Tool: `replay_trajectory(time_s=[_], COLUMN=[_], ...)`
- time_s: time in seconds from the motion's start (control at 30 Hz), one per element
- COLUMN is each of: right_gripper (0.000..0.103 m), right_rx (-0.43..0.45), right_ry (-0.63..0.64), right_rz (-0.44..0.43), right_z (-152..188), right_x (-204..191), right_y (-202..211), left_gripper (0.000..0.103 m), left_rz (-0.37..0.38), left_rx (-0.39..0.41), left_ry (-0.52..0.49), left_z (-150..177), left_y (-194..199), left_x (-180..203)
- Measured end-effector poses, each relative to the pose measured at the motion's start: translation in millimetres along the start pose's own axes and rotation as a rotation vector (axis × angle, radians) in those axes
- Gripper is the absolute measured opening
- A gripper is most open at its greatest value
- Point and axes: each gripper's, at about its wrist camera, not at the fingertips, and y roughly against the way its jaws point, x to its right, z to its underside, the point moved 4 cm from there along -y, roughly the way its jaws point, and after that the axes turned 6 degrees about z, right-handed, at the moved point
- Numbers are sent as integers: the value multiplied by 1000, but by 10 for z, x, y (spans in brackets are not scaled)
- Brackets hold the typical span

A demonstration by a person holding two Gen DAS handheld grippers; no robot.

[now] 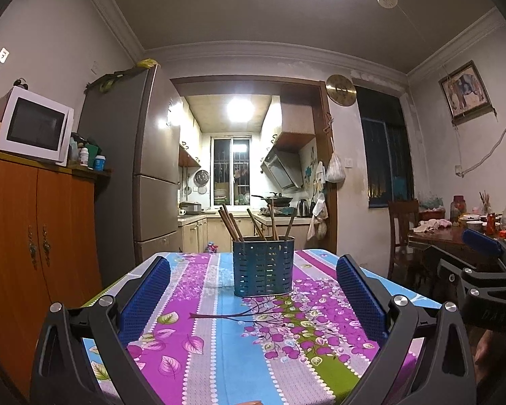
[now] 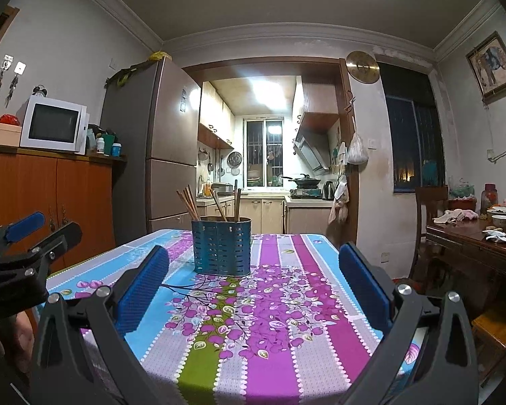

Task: Organize utensils

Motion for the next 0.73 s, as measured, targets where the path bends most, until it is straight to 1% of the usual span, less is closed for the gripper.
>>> replay_trajectory(time_s=[0.3,0.4,0.47,0.53,0.73], right_gripper=[97,97,97,97,97], right_rx=[0,-1,-2,-2,-5], right_ry=[1,0,1,1,3], right_rz=[0,1,1,3,7], right_z=[-4,-4,4,2,37], right_x=[-2,-1,-5,-1,2], right_y=[2,-1,-5,-1,-22], left_gripper=[98,98,98,98,98], left_rz=[12,11,26,13,9], left_rx=[-11,4,-14,-38,-49], left_ry=[7,4,21,20,14], left_z=[6,4,17,32,43], left_y=[-21,-12,-52,-93,-123], left_x=[4,-4,-18,-24,-20])
